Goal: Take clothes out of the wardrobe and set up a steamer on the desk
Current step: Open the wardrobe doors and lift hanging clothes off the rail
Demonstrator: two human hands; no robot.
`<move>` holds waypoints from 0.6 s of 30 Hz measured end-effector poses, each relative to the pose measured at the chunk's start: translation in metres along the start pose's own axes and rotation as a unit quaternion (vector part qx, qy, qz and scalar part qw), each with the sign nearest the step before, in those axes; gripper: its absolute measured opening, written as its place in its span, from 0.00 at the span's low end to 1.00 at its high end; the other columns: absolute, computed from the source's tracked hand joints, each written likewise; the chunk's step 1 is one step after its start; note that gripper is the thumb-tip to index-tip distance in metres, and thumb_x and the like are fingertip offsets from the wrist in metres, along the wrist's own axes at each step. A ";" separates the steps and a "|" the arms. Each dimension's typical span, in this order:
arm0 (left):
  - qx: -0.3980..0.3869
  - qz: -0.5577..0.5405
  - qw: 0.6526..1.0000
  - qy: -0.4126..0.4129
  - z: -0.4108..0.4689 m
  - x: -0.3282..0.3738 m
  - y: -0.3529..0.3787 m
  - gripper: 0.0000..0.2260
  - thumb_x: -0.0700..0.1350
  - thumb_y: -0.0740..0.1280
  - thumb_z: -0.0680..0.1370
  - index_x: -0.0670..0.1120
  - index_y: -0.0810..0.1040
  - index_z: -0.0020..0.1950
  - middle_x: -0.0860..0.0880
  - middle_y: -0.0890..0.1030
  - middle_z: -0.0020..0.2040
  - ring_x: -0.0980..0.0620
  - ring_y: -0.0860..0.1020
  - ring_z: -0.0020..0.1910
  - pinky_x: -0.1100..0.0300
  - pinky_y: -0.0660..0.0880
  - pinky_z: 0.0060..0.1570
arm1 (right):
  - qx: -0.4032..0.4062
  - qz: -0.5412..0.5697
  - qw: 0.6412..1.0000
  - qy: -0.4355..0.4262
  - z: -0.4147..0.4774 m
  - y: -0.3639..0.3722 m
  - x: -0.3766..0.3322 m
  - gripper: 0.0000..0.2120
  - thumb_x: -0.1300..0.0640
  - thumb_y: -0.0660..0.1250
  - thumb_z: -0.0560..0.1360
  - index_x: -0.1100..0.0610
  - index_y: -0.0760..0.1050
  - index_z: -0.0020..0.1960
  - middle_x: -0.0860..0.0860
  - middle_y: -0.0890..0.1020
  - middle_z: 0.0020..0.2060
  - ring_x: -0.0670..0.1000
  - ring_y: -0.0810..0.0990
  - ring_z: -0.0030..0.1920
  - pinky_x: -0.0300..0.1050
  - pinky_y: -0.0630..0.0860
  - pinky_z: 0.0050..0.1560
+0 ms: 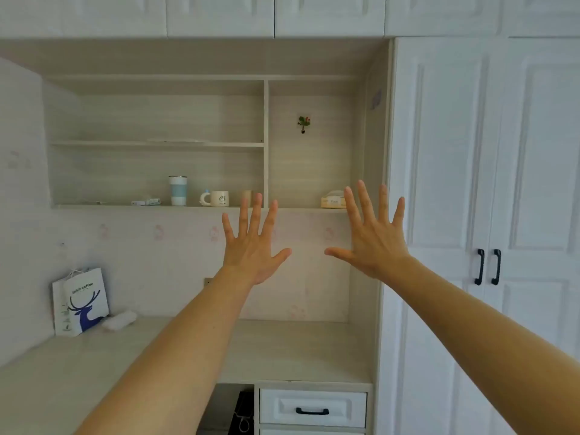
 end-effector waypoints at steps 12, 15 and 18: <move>0.046 -0.035 0.998 -0.001 0.001 0.040 0.012 0.40 0.67 0.52 0.77 0.52 0.28 0.74 0.48 0.29 0.76 0.44 0.29 0.74 0.37 0.33 0.69 | 0.024 0.005 0.999 -0.027 -0.009 0.015 0.026 0.54 0.22 0.49 0.66 0.55 0.34 0.77 0.57 0.40 0.77 0.63 0.37 0.75 0.66 0.45 0.73; 0.053 -0.035 0.998 0.014 -0.003 0.052 0.025 0.39 0.64 0.53 0.78 0.51 0.31 0.76 0.49 0.32 0.77 0.45 0.32 0.75 0.40 0.34 0.70 | 0.023 0.011 0.999 -0.035 -0.015 0.027 0.030 0.52 0.24 0.52 0.68 0.56 0.37 0.77 0.57 0.43 0.77 0.62 0.41 0.76 0.63 0.44 0.74; 0.062 -0.052 0.996 0.033 -0.002 0.065 0.042 0.35 0.58 0.55 0.80 0.48 0.39 0.78 0.49 0.40 0.79 0.46 0.38 0.77 0.42 0.40 0.74 | 0.017 0.019 0.999 -0.039 -0.018 0.044 0.037 0.50 0.28 0.54 0.71 0.57 0.39 0.77 0.57 0.46 0.77 0.60 0.44 0.76 0.58 0.43 0.74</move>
Point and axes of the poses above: each hand's wrist, its own z-axis towards the middle knuckle, its own y-axis out of the palm, x = y × z, the point moved 8 cm from there along z, towards the middle knuckle
